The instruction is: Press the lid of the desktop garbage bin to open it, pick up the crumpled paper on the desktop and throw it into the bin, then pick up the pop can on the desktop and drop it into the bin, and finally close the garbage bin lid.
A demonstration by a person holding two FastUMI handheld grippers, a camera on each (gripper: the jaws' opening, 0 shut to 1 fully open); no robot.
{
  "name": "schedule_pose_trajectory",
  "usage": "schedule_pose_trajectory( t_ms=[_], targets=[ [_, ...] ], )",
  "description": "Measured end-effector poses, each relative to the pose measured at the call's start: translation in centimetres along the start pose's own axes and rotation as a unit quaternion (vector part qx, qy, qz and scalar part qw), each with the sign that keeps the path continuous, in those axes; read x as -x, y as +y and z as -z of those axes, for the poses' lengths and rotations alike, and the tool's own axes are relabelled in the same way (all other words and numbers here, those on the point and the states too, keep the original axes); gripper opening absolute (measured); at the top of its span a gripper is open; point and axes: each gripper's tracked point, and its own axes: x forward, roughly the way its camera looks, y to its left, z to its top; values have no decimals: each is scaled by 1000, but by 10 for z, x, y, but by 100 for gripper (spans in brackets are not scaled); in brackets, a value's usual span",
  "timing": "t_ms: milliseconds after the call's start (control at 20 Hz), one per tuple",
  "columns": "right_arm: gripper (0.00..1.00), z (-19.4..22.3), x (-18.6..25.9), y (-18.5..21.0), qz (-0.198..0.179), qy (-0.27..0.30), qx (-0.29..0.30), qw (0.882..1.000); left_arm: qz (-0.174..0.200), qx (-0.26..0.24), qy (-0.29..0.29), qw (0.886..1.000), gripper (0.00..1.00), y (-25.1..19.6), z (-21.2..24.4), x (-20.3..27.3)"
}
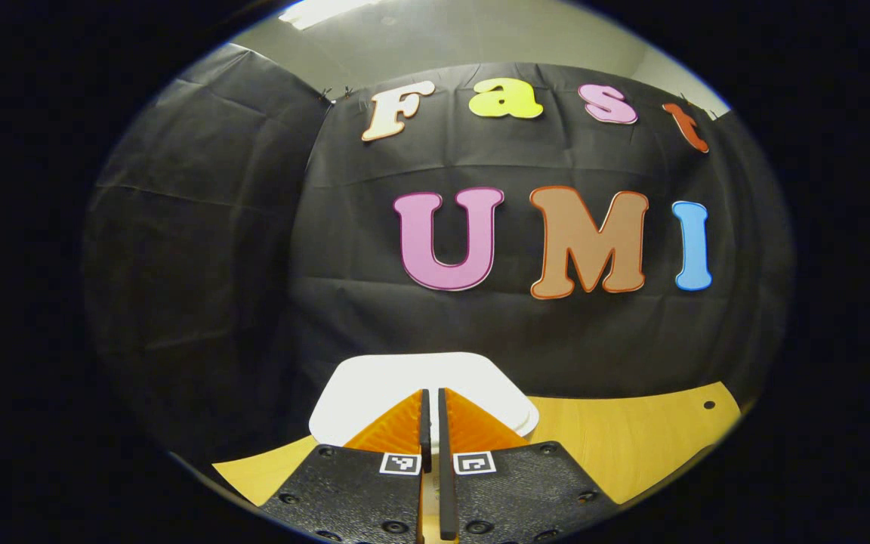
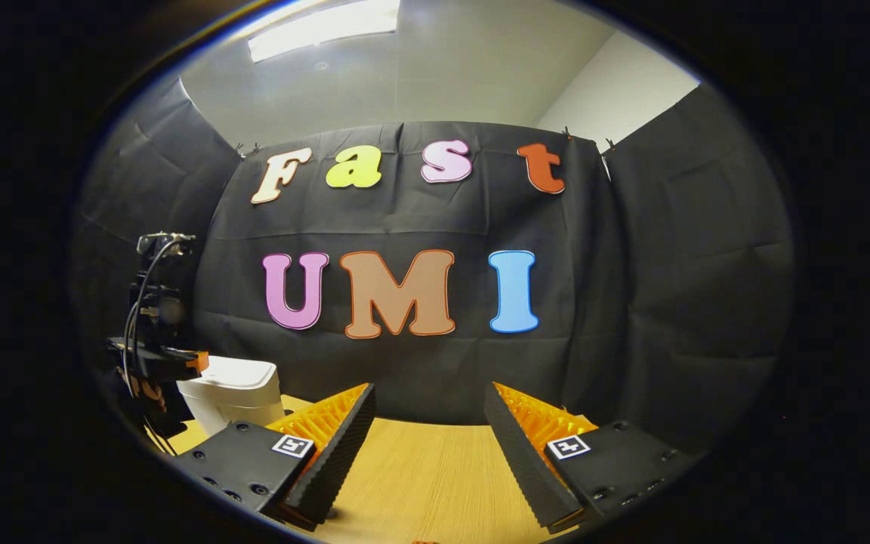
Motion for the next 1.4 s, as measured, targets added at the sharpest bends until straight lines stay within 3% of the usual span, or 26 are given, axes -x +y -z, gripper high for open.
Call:
schedule_pose_trajectory(
  t_ms=[100, 150, 200, 300, 400, 500, 550, 900, 1050, 1100, 1150, 1250, 1350, 1400],
  targets=[
    [96, 2, 0, 1, -1, 3, -5, 1000, 4, 21, 63, 998, 0, -1, 35, -4],
    [96, 1, 0, 2, 0, 3, -5, 1000, 4, 22, 61, 998, 2, -5, 40, -5],
    [100, 3, 1, 1, 0, 4, -5, 1000, -1, 6, 11, 1000, 2, -2, 21, -3],
    [96, 8, 0, 2, -1, 11, -4, 1000, 0, -29, 23, 999, 0, -2, 39, -4],
    [96, 13, 0, 4, -5, 21, -8, 1000, 0, -57, -4, 998, 0, 2, 31, -2],
    [100, 14, 1, 2, -7, 24, -8, 1000, 0, -45, -15, 999, 0, -1, 23, -6],
    [96, 12, 1, 1, -7, 21, -7, 1000, 1, -41, -9, 999, 0, 0, 26, -6],
    [100, -2, 0, 2, -18, 0, -12, 1000, 12, -57, -3, 998, 0, 2, 16, -5],
    [100, -12, 1, 1, -23, -12, -4, 1000, 27, -47, -31, 998, 1, -5, -9, 0],
    [100, -15, 1, 1, -24, -15, -1, 1000, 35, -45, -50, 997, 4, -8, -23, 0],
    [100, -17, 1, -1, -23, -18, 1, 1000, 38, -46, -67, 996, 17, -11, -38, 7],
    [100, -21, -1, -2, -23, -23, 0, 999, 46, -40, -96, 994, 32, -17, -61, 15],
    [96, -23, -2, -4, -24, -25, -3, 999, 58, -30, -114, 991, 37, -26, -75, 26],
    [96, -25, -2, -5, -25, -26, -4, 999, 64, -27, -122, 990, 49, -30, -82, 32]
  ],
)
